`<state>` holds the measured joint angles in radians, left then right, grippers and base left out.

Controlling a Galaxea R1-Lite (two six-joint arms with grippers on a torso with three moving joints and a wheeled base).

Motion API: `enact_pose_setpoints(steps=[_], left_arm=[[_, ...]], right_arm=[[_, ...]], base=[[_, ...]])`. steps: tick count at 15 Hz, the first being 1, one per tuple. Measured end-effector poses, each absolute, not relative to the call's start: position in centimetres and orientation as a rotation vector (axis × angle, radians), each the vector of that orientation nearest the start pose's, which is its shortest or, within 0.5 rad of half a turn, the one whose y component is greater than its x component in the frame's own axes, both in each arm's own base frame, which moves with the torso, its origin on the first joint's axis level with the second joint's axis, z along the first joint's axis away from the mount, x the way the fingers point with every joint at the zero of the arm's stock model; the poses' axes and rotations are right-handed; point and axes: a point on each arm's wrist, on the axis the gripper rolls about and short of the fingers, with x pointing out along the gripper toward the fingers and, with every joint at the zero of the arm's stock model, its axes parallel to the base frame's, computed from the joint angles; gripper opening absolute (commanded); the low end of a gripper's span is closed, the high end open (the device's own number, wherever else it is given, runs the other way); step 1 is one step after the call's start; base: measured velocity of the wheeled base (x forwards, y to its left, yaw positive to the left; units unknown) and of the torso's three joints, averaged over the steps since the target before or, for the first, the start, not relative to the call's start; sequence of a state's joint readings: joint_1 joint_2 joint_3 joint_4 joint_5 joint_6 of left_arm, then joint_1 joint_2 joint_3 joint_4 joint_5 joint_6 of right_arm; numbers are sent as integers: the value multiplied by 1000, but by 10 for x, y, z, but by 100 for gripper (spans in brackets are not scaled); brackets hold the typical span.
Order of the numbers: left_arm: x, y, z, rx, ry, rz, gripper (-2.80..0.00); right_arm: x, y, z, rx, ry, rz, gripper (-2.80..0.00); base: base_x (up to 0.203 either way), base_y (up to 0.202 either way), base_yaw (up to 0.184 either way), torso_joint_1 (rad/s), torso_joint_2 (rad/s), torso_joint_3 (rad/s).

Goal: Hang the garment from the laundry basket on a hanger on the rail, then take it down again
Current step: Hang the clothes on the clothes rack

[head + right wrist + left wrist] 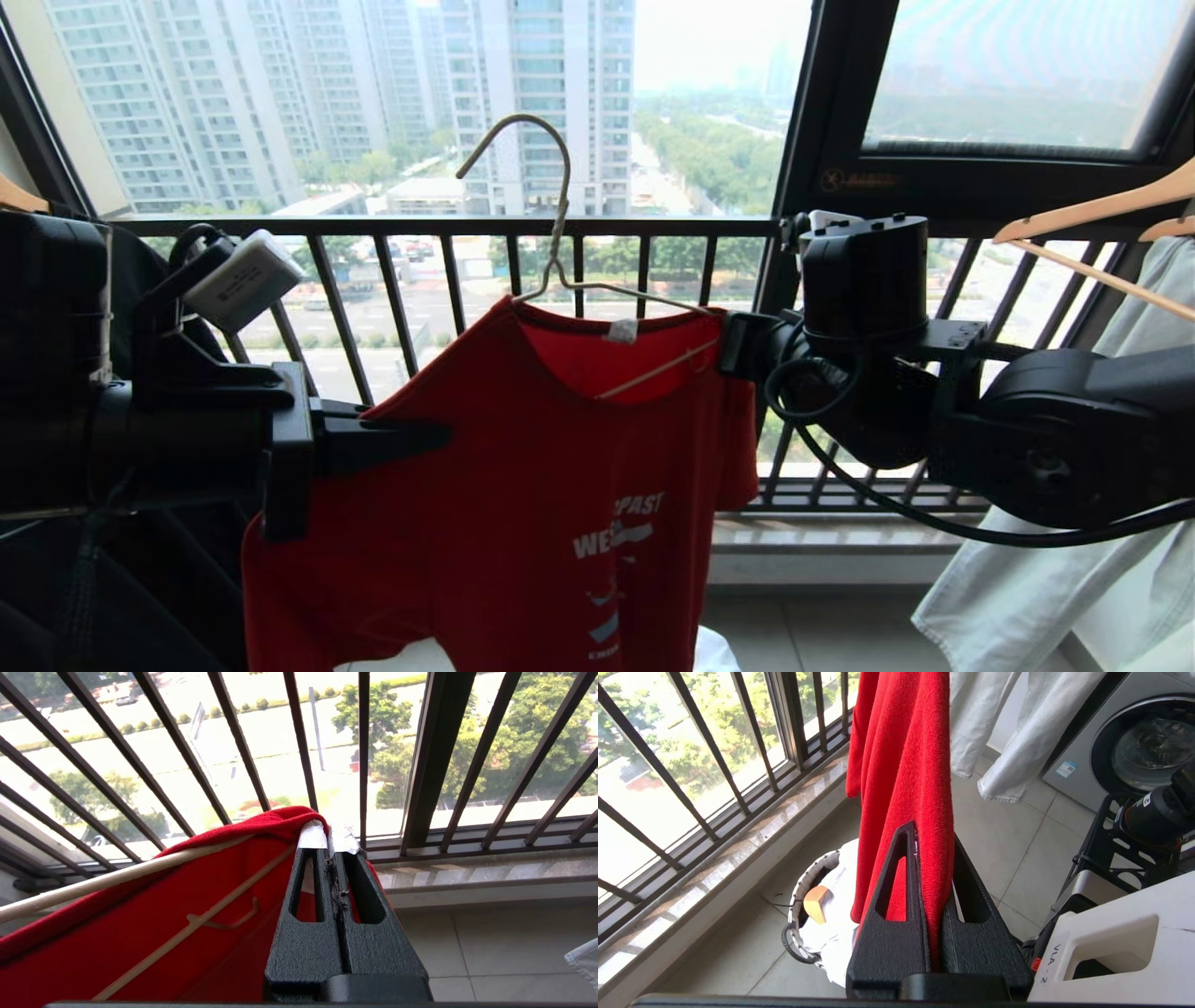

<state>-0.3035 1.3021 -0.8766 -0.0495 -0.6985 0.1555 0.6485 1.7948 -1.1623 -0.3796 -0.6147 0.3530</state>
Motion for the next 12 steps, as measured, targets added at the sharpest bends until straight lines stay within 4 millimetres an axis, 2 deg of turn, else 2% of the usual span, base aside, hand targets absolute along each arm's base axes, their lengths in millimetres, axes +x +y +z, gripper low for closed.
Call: enact_pose_setpoints(steps=[5, 12], left_arm=[[190, -85, 242, 69, 341, -1064, -280], [199, -91, 233, 58, 386, -1074, -280]], right_arm=[[283, 197, 230, 207, 194, -9, -280], [278, 194, 240, 220, 172, -7, -280]], base=[[0, 0, 0, 0, 0, 0], [0, 0, 0, 0, 0, 0]])
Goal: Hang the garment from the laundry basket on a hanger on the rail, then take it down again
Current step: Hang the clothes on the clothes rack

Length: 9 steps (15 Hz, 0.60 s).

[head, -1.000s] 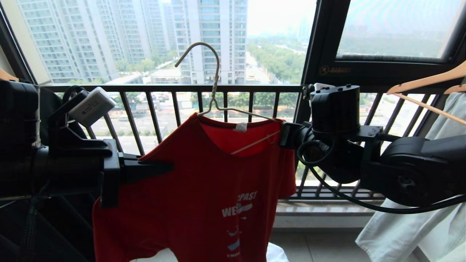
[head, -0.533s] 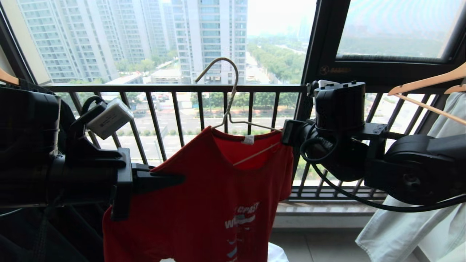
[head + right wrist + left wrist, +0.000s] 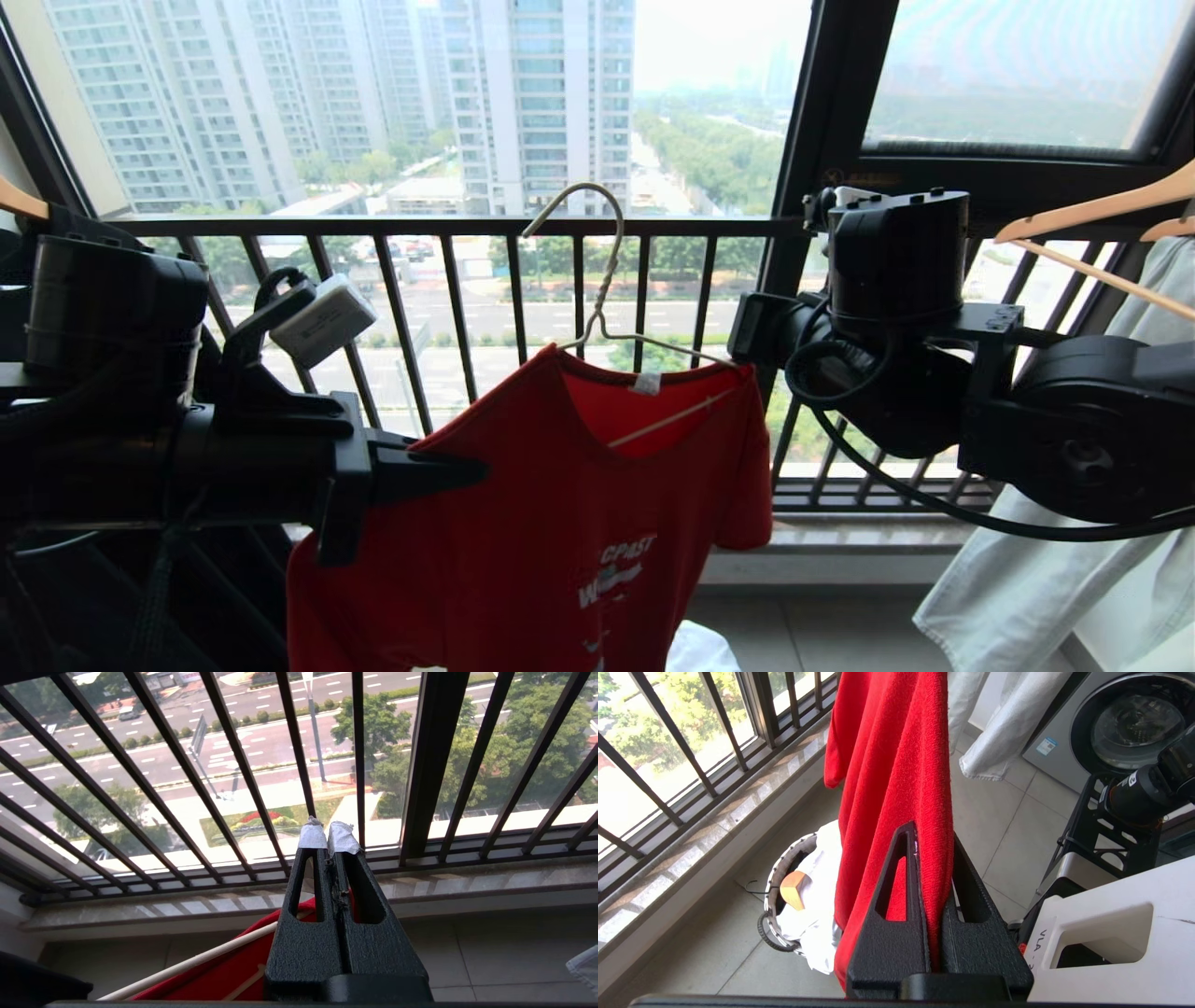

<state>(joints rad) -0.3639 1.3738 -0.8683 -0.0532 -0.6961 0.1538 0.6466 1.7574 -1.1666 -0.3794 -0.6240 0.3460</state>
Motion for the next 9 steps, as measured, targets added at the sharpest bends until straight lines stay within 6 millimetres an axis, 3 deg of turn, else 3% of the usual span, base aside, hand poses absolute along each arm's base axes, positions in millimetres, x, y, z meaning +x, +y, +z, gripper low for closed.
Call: enact_pose_setpoints(steps=[4, 5, 9], left_arm=[[202, -91, 238, 42, 340, -1048, -280], [203, -91, 239, 33, 340, -1027, -280], [200, -89, 241, 29, 332, -1013, -280]], right_arm=[[277, 192, 231, 136, 249, -22, -280], [276, 192, 229, 111, 282, -26, 0], [272, 189, 233, 103, 294, -24, 0]], base=[[0, 0, 0, 0, 0, 0], [0, 0, 0, 0, 0, 0], [0, 0, 0, 0, 0, 0]])
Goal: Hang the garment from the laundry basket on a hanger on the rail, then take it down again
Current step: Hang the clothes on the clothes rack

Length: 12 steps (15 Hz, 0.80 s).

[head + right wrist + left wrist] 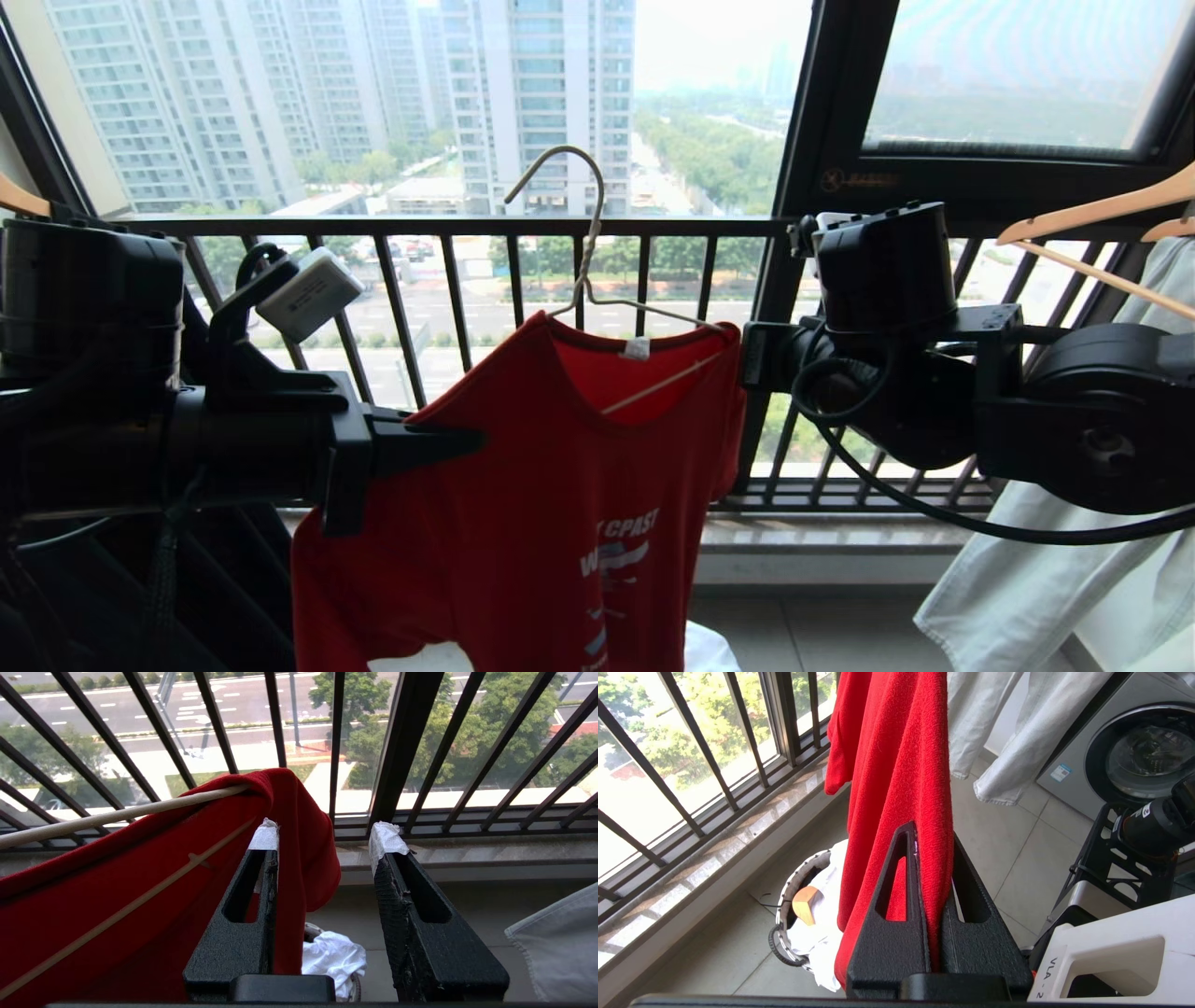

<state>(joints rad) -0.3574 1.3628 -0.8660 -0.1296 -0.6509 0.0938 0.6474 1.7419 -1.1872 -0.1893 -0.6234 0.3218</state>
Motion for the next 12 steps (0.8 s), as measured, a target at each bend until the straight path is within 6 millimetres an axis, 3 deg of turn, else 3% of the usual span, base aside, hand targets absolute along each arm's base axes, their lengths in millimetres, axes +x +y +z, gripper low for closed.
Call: enact_pose_setpoints(steps=[4, 12], left_arm=[[199, -89, 244, 31, 322, -1012, -280], [191, -86, 252, 23, 289, -1012, -280]], right_arm=[[268, 188, 237, 115, 292, -4, 0], [279, 198, 228, 193, 255, 3, 0]], base=[[0, 0, 0, 0, 0, 0], [0, 0, 0, 0, 0, 0]])
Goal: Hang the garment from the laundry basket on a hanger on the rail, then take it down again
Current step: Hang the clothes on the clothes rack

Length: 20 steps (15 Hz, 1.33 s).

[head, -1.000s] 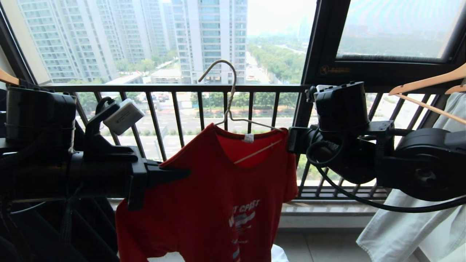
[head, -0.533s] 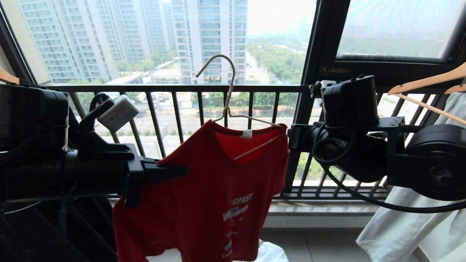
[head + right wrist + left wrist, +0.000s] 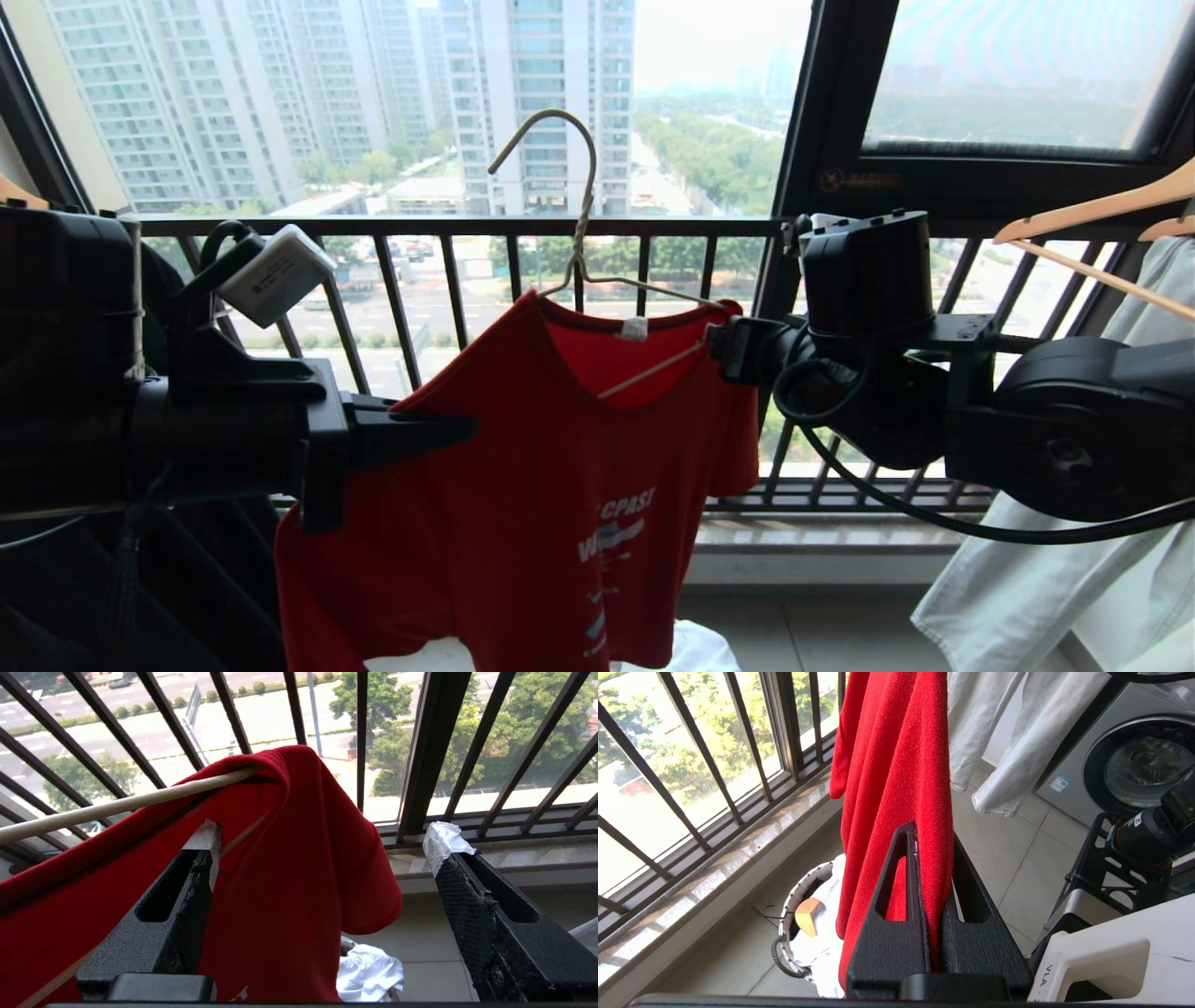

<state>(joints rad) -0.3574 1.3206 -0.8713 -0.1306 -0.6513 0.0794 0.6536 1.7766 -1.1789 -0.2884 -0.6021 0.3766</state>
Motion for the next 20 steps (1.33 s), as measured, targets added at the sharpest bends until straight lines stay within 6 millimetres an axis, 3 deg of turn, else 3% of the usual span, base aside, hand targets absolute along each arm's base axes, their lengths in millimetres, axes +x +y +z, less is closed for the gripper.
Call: enact_pose_setpoints(steps=[19, 20], left_arm=[[186, -81, 258, 26, 258, -997, -280], [185, -80, 259, 26, 256, -997, -280]], right_arm=[[291, 184, 236, 197, 205, -70, 0], [291, 185, 236, 196, 204, -70, -280]], base=[[0, 0, 0, 0, 0, 0], [0, 0, 0, 0, 0, 0]])
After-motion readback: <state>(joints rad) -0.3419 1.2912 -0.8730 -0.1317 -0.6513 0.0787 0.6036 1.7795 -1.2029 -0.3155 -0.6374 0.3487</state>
